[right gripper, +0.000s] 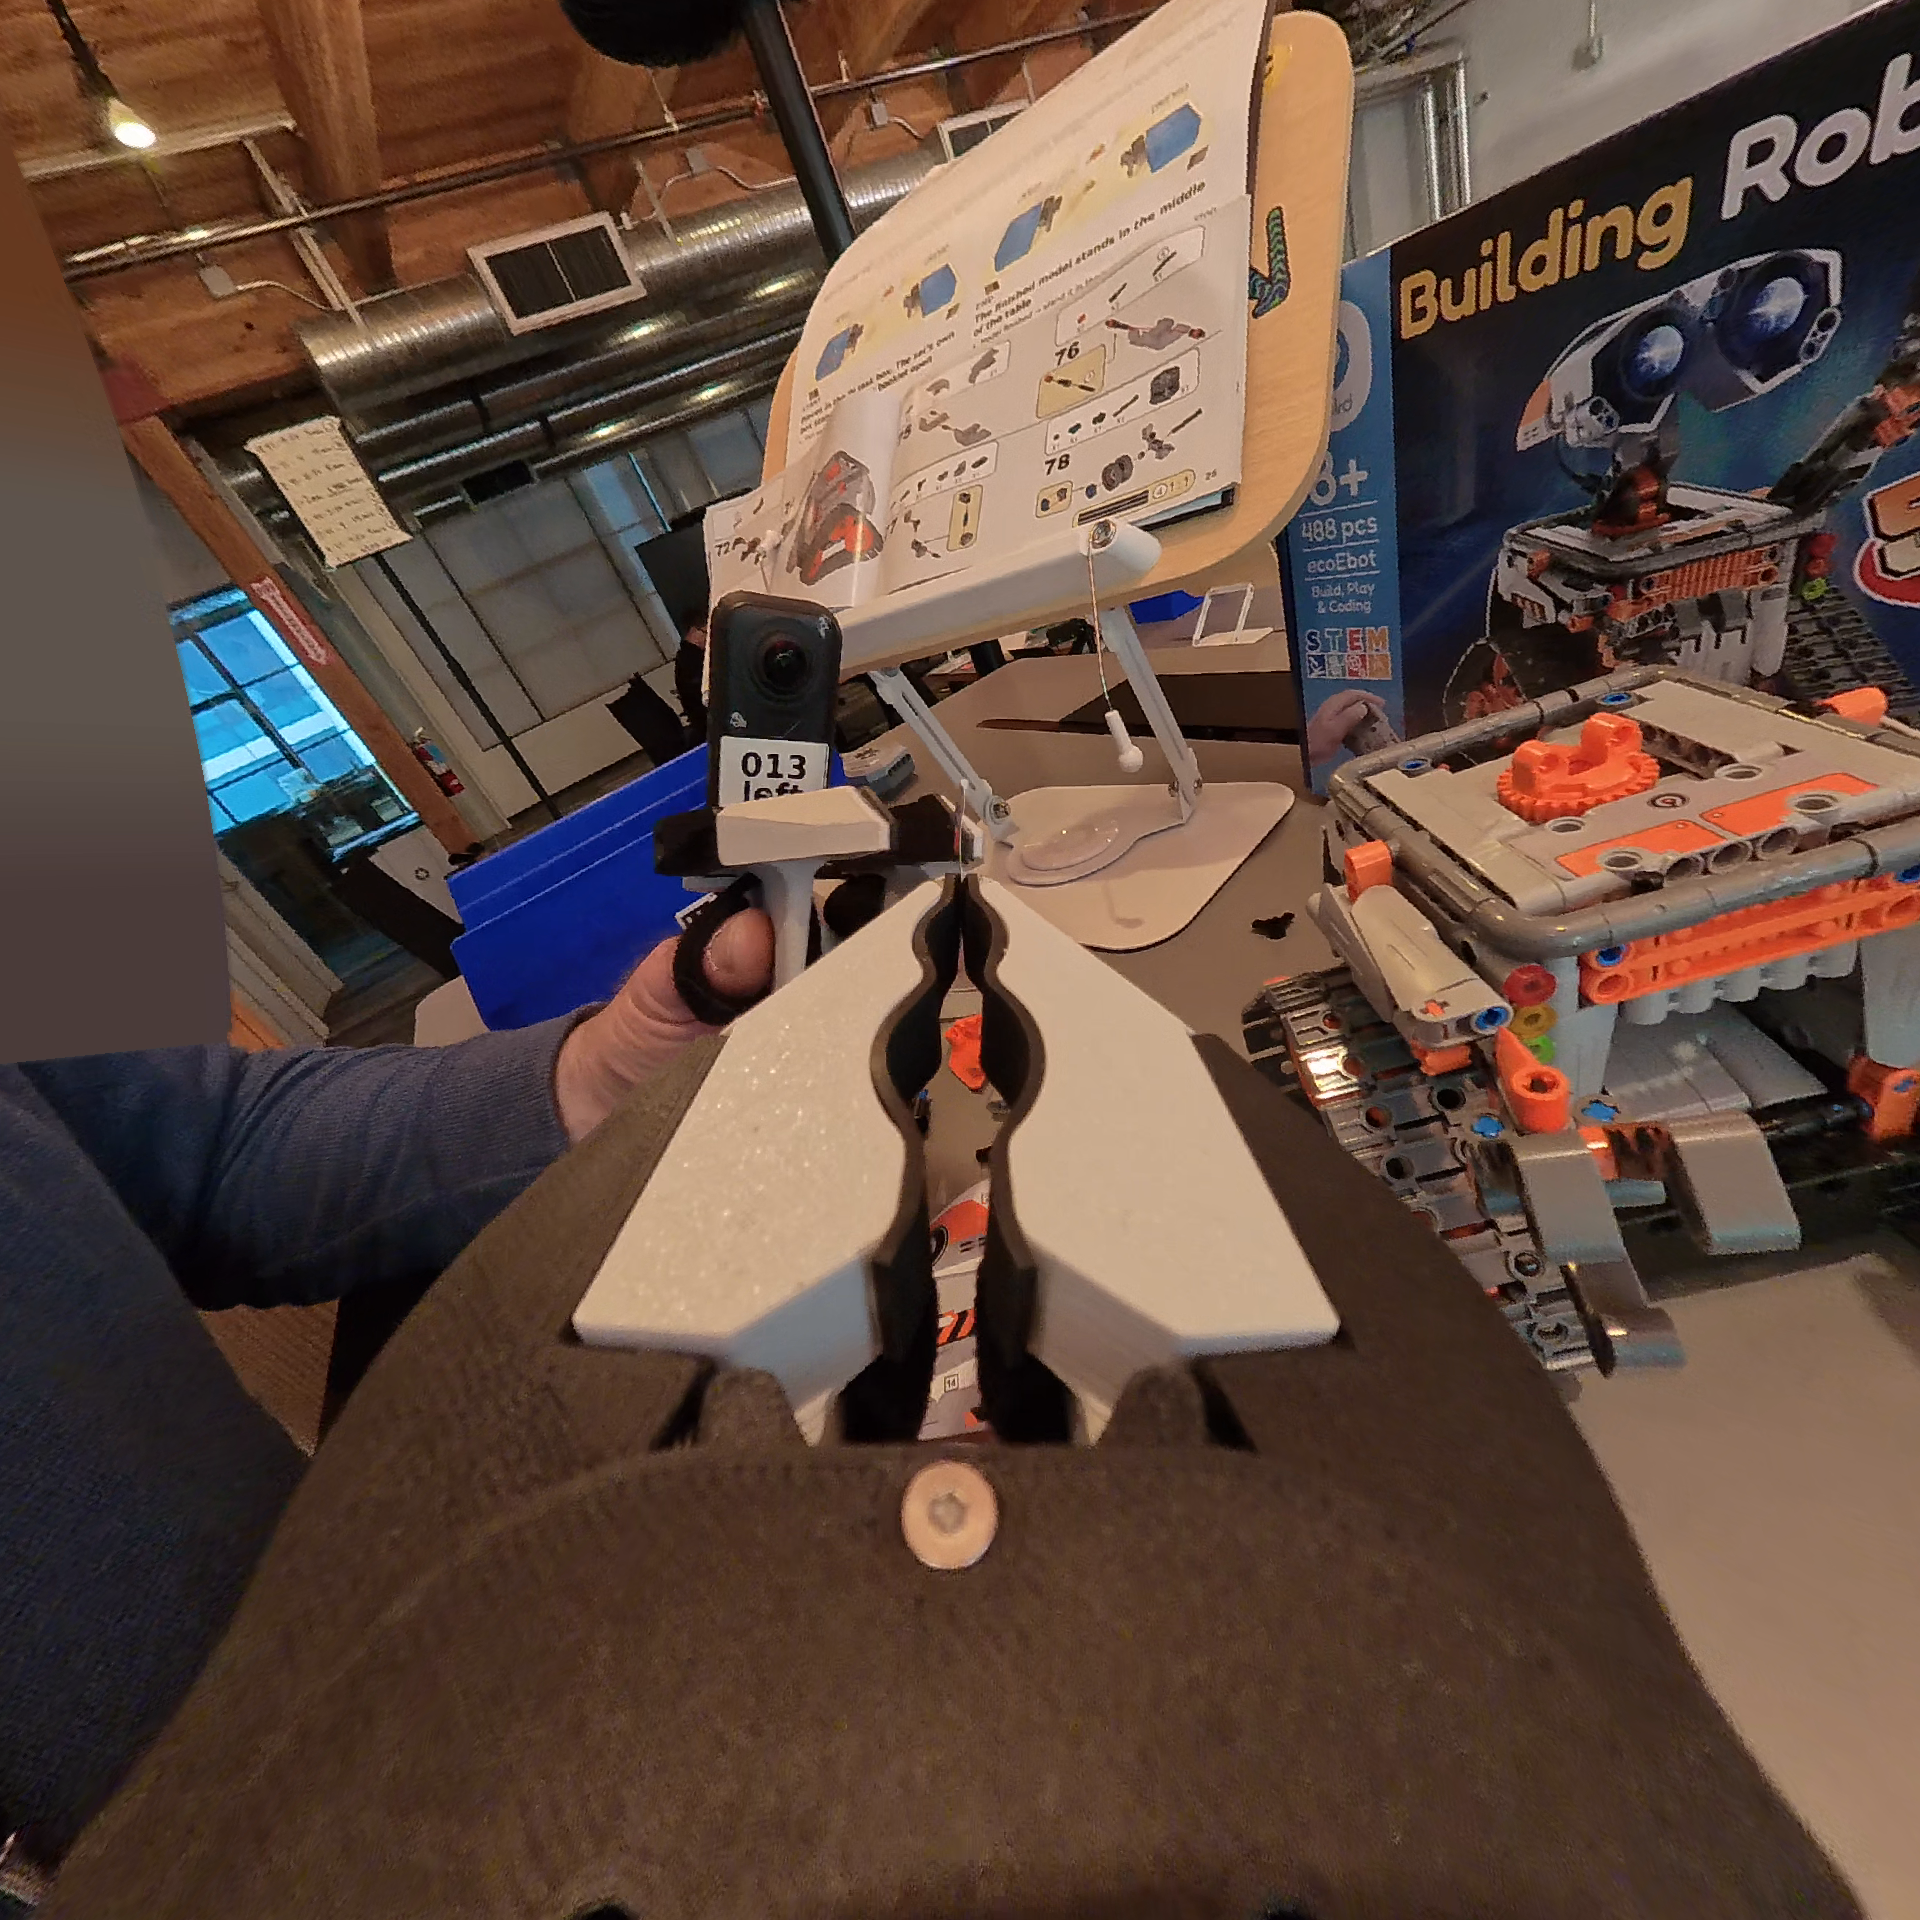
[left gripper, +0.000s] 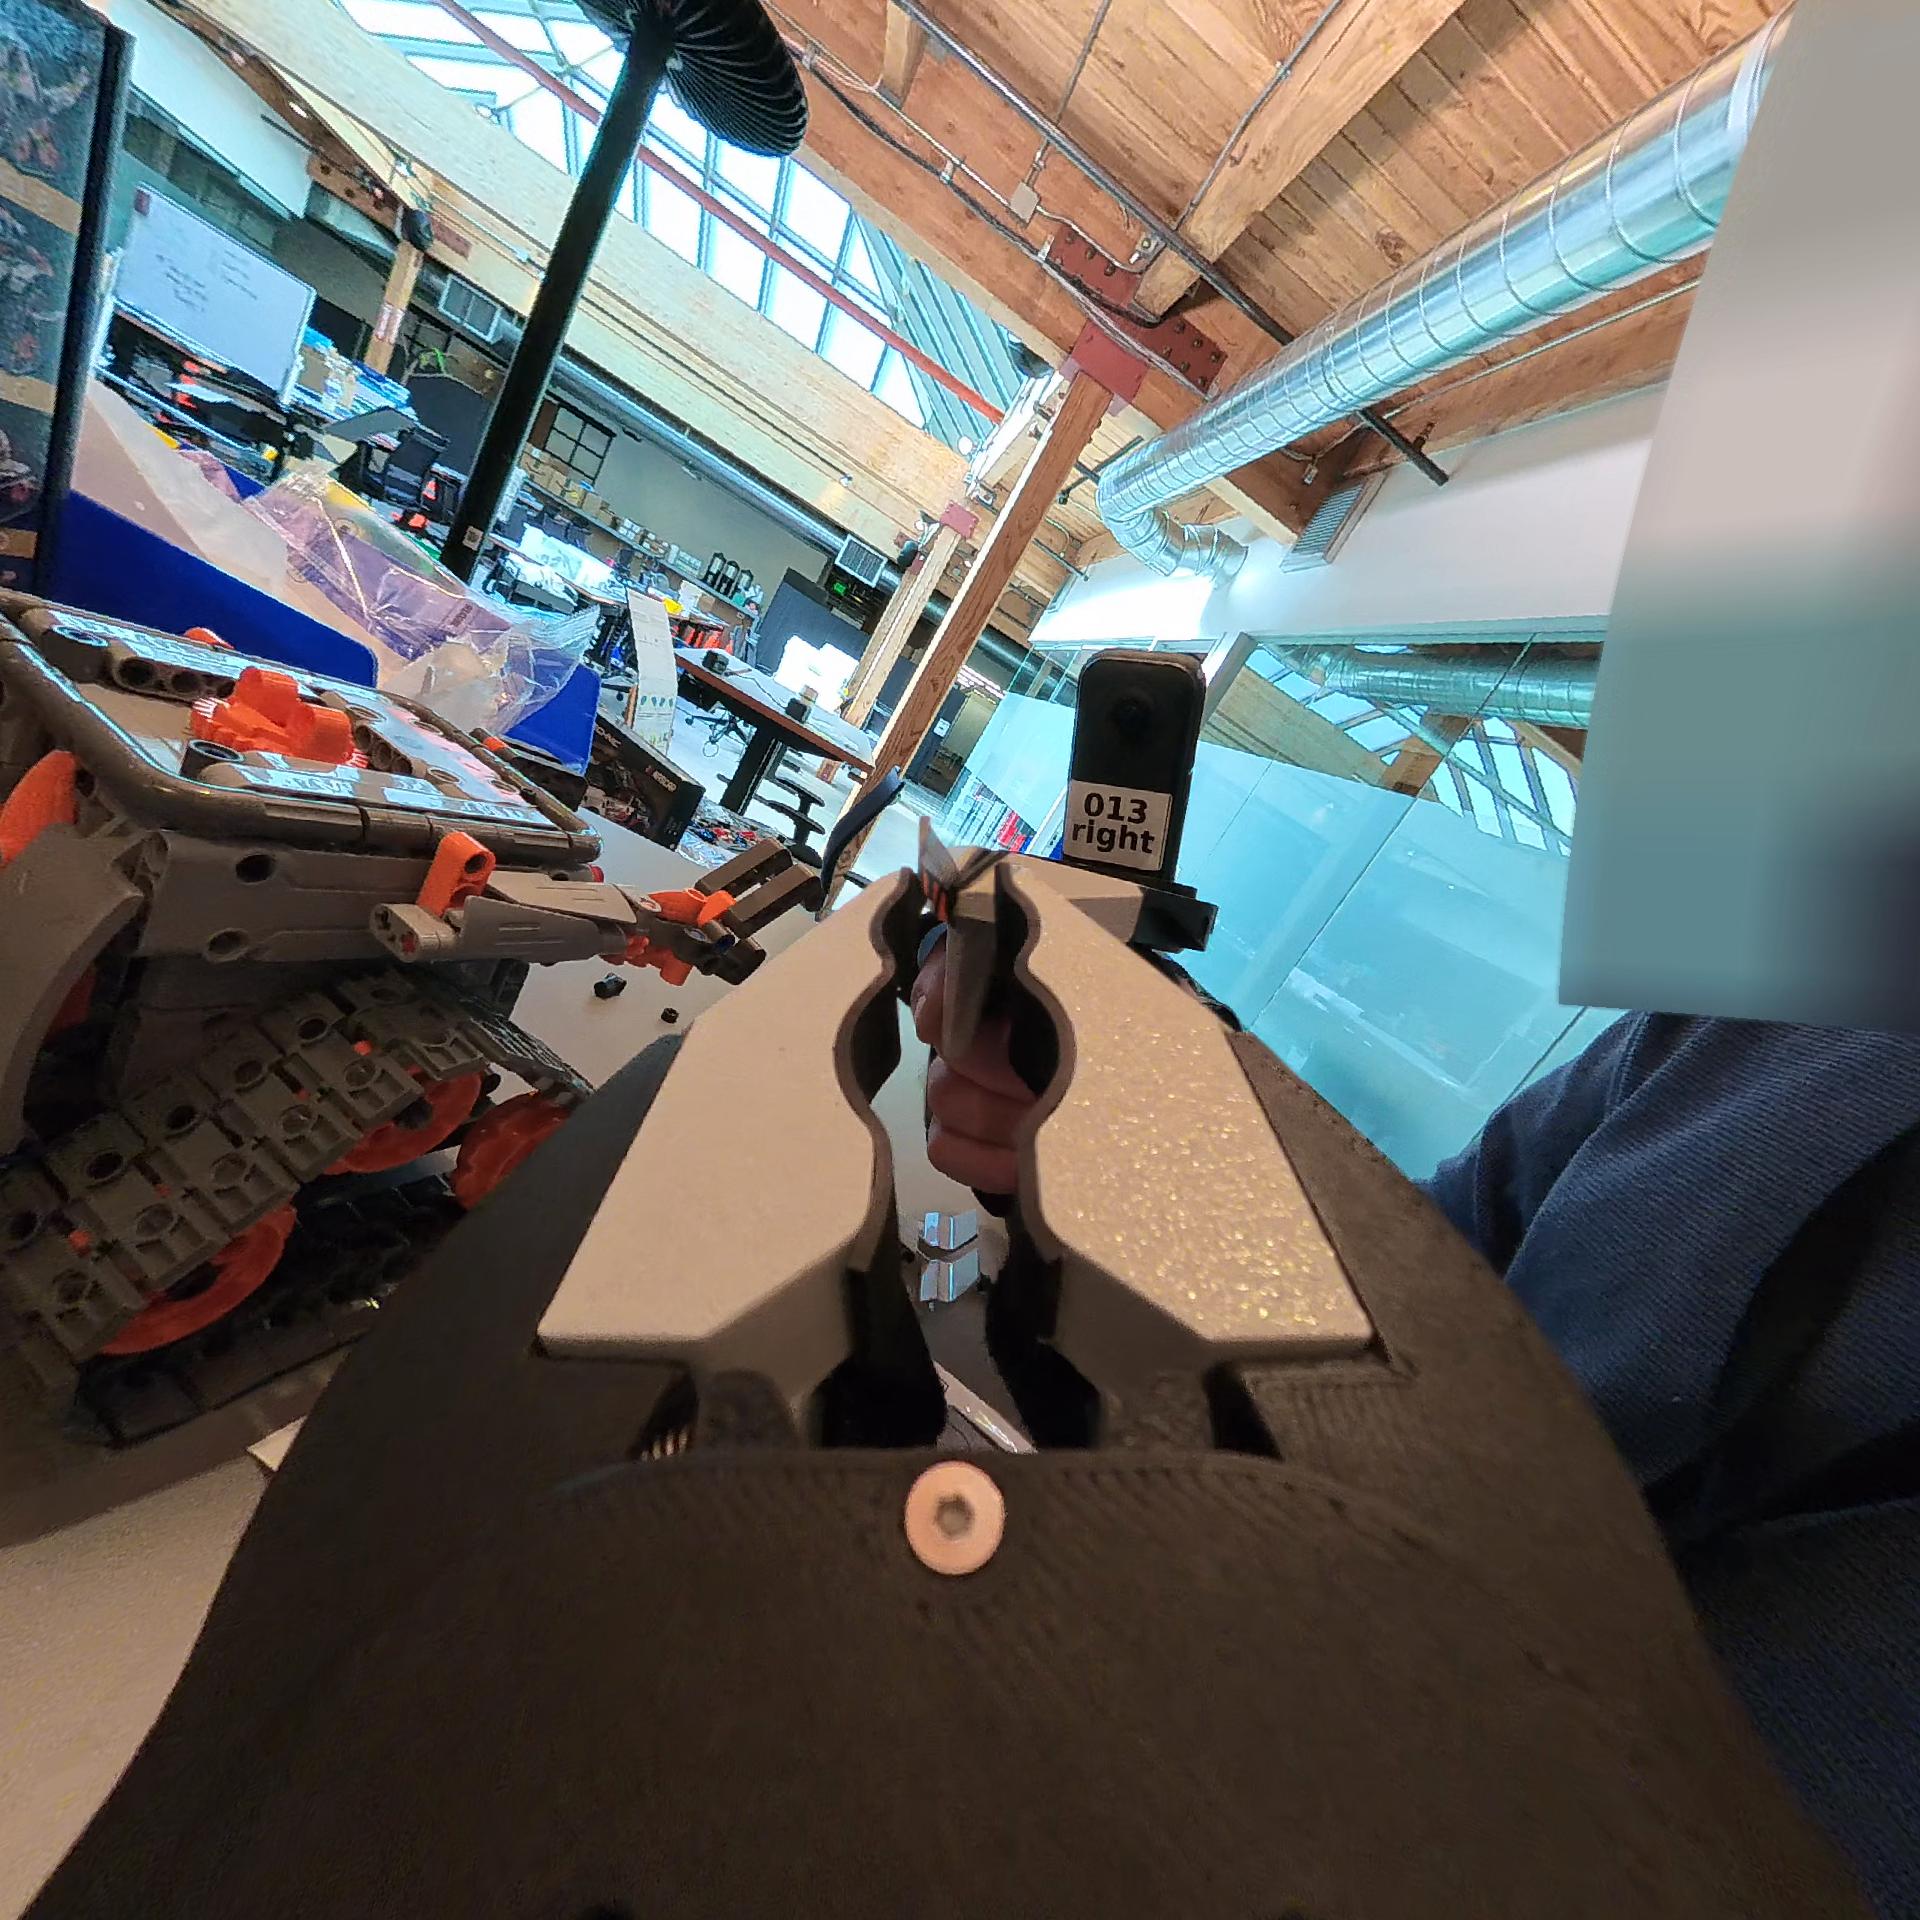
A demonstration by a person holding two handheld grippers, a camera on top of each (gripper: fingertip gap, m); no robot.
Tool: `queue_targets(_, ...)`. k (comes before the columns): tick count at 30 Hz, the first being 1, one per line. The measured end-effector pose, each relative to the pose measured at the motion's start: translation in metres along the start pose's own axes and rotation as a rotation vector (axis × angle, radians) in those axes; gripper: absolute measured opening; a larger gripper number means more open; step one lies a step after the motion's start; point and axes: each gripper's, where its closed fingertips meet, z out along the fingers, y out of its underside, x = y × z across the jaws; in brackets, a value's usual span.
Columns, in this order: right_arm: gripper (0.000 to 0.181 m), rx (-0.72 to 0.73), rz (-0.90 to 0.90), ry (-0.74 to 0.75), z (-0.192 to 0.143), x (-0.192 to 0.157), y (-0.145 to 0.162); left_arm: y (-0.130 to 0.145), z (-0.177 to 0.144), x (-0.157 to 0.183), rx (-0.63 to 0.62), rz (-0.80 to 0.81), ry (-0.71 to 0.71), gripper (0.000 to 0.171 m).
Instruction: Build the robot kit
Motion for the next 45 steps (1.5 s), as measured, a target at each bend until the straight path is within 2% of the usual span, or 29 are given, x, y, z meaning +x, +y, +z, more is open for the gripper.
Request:
queue_targets(6, 0.0, 0.004, 0.004, 0.008, -0.003, -0.001, -0.003, -0.008, -0.009, -0.012, 0.001, 0.086, -0.106, 0.019)
queue_targets(11, 0.0, -0.06, -0.035, 0.051, -0.002, 0.006, 0.005, -0.002, -0.01, -0.018, -0.109, 0.127, -0.12, 0.021)
queue_targets(13, 0.0, -0.091, -0.048, 0.042, -0.001, 0.006, 0.007, 0.003, -0.01, -0.019, -0.172, 0.128, -0.098, 0.022)
queue_targets(18, 0.0, -0.126, -0.097, 0.001, 0.0, 0.002, 0.003, 0.004, -0.007, -0.01, -0.22, 0.097, 0.016, 0.019)
queue_targets(25, 0.0, -0.144, -0.073, -0.094, -0.001, -0.01, 0.004, 0.001, -0.004, 0.002, -0.174, -0.029, 0.148, 0.015)
queue_targets(28, 0.0, -0.148, -0.061, -0.11, -0.001, -0.013, 0.006, -0.002, -0.004, 0.011, -0.145, -0.056, 0.209, 0.006)
queue_targets(30, 0.0, -0.143, -0.052, -0.116, -0.001, -0.014, 0.006, -0.003, -0.004, 0.012, -0.136, -0.055, 0.217, 0.0)
queue_targets(40, 0.0, -0.118, -0.005, -0.129, -0.003, -0.014, 0.004, -0.004, -0.003, 0.009, -0.143, 0.052, 0.155, 0.0)
queue_targets(43, 0.0, -0.11, 0.013, -0.129, -0.004, -0.012, 0.004, -0.017, -0.008, 0.007, -0.077, 0.051, 0.145, 0.0)
queue_targets(45, 0.0, -0.108, 0.015, -0.125, -0.005, -0.011, 0.004, -0.019, -0.012, 0.006, -0.085, 0.044, 0.15, 0.005)
